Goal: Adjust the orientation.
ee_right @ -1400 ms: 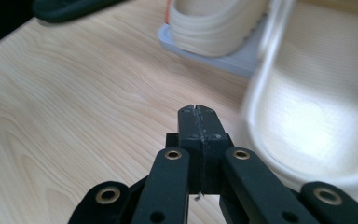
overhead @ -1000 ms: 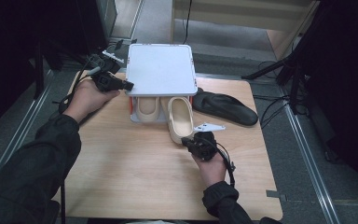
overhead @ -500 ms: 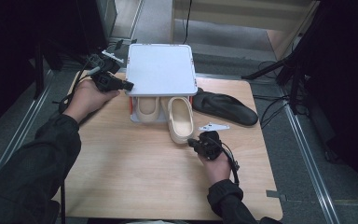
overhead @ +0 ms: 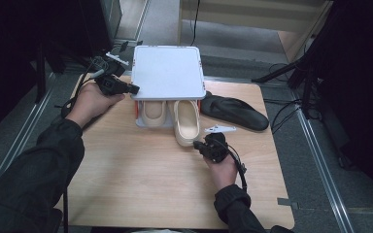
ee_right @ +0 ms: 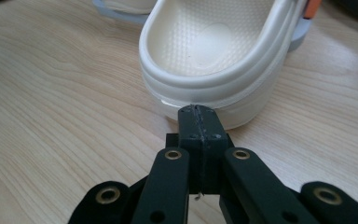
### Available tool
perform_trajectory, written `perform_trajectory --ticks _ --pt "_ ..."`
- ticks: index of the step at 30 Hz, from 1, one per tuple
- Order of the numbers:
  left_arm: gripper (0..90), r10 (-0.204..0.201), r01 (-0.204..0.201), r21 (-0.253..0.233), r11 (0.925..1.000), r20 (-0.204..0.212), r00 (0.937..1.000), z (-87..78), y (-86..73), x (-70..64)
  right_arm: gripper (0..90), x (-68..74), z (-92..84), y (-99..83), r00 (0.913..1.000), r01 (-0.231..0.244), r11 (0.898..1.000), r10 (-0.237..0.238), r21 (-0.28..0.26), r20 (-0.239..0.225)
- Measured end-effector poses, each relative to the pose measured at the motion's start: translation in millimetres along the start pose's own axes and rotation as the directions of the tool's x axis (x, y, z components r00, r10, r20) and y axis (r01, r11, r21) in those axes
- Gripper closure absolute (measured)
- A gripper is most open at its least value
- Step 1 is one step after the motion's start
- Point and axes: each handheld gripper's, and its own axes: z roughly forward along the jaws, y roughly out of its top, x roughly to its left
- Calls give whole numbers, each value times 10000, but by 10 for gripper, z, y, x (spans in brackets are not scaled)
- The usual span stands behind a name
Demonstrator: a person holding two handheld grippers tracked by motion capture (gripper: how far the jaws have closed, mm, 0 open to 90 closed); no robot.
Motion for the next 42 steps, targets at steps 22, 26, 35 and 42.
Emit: perform_trajectory --ticks 22,26,35,42 --pt "900 -13 13 47 10000 76 10000 1 7 6 900 89 384 398 9997 230 9997 -231 -32 -34" --pt "900 -12 12 26 10000 33 10000 0 4 3 900 79 461 471 9997 211 9997 -212 108 121" --pt "900 23 -23 22 10000 97 10000 -3 1 17 900 39 602 584 9997 99 9999 -98 -28 218" --pt "900 45 -45 7 10000 86 10000 -2 2 9 900 31 608 583 9998 -104 9999 103 59 180"
